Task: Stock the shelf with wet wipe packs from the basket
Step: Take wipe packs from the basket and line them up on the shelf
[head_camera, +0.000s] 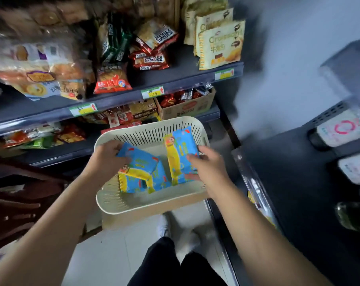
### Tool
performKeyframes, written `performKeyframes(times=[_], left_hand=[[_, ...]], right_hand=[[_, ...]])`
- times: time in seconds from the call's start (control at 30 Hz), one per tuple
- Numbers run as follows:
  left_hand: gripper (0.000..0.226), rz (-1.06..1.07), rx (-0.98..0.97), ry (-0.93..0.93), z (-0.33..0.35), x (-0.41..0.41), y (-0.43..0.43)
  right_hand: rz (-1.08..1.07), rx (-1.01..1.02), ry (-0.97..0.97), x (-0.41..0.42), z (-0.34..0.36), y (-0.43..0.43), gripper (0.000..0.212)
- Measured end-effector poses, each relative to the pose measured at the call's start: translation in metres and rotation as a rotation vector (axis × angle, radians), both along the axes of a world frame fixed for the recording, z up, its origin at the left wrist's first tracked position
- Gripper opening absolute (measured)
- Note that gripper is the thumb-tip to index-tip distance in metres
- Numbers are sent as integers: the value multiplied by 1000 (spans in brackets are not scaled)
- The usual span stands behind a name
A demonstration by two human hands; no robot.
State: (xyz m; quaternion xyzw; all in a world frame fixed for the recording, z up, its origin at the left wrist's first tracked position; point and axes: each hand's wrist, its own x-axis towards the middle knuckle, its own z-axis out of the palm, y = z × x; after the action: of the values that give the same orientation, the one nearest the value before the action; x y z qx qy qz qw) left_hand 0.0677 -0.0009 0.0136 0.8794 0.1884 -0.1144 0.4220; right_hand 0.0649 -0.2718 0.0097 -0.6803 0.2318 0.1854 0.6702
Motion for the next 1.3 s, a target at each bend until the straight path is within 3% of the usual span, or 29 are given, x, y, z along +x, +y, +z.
performKeyframes(times=[0.1, 0.27, 0.47, 0.57, 0.7, 0.9, 1.07, 1.3], left_hand=[[24, 118, -140, -50, 36, -20, -26], [28, 159, -273, -158, 89, -51, -63], [28, 152, -377, -269, 131, -84, -96], [22, 135, -451, -309, 144, -106, -103], [19, 71, -548, -331, 158, -140, -109], [19, -84, -606, -335, 182, -193, -122], [19, -252, -631, -381, 209, -243, -161], [19, -404, -832, -434, 270, -308, -256]], right_hand=[[0, 106, -72, -13, 42, -24, 26], [78, 13, -220, -37, 94, -54, 41], [8, 5, -387, -78, 155, -76, 43], [-7, 59, -462, -112, 186, -87, 30], [-101, 85, -546, -169, 212, -91, 20], [-190, 108, -596, -269, 230, -89, 21], [-292, 33, -691, -346, 252, -113, 22], [-491, -105, -786, -442, 292, -173, 15]])
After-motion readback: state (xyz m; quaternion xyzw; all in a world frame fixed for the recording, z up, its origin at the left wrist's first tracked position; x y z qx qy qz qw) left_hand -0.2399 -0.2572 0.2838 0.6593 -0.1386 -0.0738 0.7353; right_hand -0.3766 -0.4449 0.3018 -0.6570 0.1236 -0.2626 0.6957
